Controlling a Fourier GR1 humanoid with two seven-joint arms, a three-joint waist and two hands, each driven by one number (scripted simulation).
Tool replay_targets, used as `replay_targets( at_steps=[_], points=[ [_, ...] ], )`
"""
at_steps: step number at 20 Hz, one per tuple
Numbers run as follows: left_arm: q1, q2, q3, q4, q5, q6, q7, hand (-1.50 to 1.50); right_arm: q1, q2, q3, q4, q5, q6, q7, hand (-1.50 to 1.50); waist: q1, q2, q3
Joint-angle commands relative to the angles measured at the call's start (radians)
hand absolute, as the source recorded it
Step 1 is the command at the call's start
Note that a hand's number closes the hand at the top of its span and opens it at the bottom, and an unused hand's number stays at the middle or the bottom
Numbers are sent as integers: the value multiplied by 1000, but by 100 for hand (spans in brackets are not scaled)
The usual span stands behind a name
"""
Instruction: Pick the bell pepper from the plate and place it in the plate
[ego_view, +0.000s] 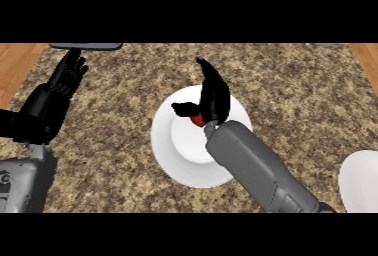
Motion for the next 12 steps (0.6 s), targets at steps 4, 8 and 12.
replay_targets(
  at_steps=[4,8,12],
  points=[
    [38,9,18,-8,7,-14,-2,0,42,0,-85,-70,-203,-112,-223,-150,-19,-5,0],
    [77,18,30,-66,12,-20,15,0,169,0,-138,-201,-183,-118,-246,-150,-47,-14,-1],
    [43,-7,9,-107,-24,32,89,0,349,-77,-144,-387,-187,-94,-284,-150,-57,-16,0]
  ],
)
